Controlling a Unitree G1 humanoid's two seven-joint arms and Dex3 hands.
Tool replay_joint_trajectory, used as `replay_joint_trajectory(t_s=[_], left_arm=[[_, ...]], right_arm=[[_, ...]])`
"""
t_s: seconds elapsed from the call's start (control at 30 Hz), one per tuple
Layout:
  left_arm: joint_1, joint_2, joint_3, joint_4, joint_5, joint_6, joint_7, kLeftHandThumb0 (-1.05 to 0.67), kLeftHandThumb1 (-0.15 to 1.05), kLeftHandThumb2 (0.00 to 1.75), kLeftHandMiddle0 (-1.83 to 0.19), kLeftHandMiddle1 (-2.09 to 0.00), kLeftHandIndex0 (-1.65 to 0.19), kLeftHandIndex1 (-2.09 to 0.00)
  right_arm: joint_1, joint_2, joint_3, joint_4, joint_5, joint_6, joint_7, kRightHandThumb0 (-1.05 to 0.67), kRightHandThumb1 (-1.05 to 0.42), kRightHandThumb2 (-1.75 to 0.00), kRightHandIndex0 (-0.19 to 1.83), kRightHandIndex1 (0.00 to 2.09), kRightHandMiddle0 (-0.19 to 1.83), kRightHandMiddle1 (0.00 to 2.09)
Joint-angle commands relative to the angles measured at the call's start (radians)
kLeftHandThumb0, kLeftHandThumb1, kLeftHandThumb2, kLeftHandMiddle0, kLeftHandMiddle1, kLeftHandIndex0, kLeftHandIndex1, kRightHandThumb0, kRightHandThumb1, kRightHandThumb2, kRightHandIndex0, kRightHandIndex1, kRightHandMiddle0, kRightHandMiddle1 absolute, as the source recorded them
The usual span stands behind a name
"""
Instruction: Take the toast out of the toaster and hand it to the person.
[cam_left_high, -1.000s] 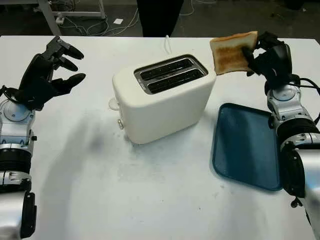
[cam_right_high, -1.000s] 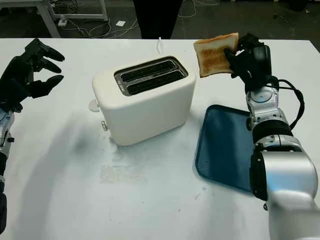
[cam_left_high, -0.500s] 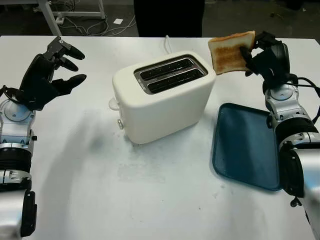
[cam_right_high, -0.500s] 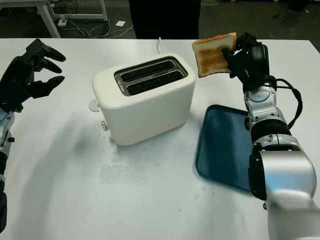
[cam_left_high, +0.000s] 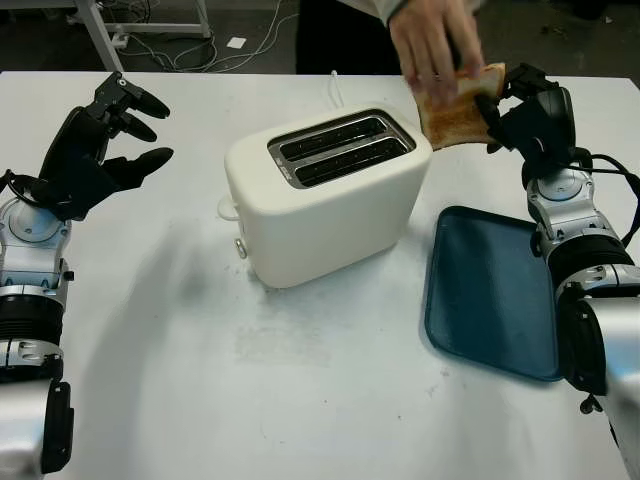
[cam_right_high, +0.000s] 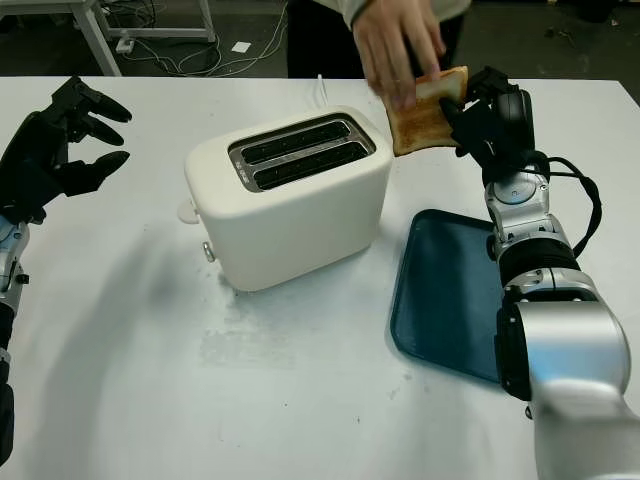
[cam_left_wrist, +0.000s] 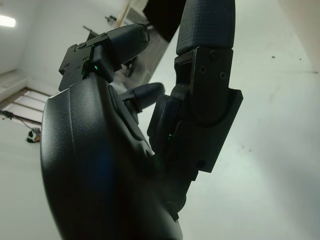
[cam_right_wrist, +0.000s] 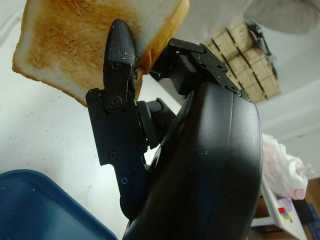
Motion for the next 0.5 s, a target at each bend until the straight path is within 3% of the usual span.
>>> replay_joint_trajectory(t_s=[0.0, 0.47], left_arm=[[-0.007, 0.01, 0.002, 0.004, -0.001, -0.015, 0.001, -1.05, 0.92, 0.36, 0.0, -1.61, 0.0, -1.49], [-0.002, 0.012, 0.002, -0.003, 0.006, -0.013, 0.011, -1.05, 0.92, 0.37, 0.0, -1.62, 0.0, -1.49]], right_arm=[[-0.017, 0.005, -0.003, 0.006, 0.003, 0.013, -0.003, -0.38, -0.92, -0.35, 0.91, 1.75, 0.68, 1.75], [-0.01, 0.003, 0.016, 0.004, -0.013, -0.013, -0.018, -0.37, -0.92, -0.34, 0.9, 1.75, 0.67, 1.75]])
